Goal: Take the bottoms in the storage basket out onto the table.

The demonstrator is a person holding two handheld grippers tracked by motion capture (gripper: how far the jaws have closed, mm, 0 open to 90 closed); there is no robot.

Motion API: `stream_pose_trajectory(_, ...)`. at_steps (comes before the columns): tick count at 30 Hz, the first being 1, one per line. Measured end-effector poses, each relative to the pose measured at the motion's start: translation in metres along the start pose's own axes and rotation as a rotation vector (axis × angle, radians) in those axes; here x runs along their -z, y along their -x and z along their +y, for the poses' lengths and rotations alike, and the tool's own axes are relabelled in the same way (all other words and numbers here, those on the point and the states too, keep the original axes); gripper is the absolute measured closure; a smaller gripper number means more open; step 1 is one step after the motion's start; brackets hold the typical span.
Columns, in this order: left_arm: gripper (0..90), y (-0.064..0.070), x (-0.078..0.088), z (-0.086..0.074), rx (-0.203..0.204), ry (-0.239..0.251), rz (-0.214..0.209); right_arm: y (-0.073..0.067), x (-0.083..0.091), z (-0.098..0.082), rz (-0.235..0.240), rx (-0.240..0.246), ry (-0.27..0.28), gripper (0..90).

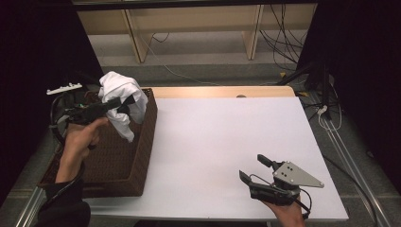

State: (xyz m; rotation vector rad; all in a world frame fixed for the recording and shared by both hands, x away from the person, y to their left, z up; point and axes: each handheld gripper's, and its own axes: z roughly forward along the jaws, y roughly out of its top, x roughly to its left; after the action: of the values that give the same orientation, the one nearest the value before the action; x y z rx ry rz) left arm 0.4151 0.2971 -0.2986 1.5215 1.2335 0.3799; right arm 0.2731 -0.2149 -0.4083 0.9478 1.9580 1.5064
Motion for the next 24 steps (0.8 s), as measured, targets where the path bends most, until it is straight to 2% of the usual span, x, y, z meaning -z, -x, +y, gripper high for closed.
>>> stream_pose_trajectory(13, 76.1, 0.038, -0.002, 0.003, -0.083, -0.002, -0.082, 0.0, 0.0, 0.0, -0.004, 0.004, -0.006, 22.7)
stream_pose_trajectory(17, 76.1, 0.052, -0.003, 0.003, -0.114, -0.013, -0.114, 0.0, 0.0, 0.0, -0.004, 0.007, -0.006, 22.7)
stream_pose_trajectory(18, 76.1, 0.061, -0.003, 0.003, -0.132, -0.016, -0.13, 0.0, 0.0, 0.0, -0.003, 0.007, -0.004, 22.7)
stream_pose_trajectory(19, 76.1, 0.061, -0.003, 0.003, -0.132, -0.016, -0.13, 0.0, 0.0, 0.0, -0.003, 0.007, -0.004, 22.7)
stream_pose_trajectory(24, 76.1, 0.082, -0.005, 0.002, -0.181, -0.035, -0.181, 0.0, -0.001, 0.0, 0.0, 0.009, -0.005, 22.6)
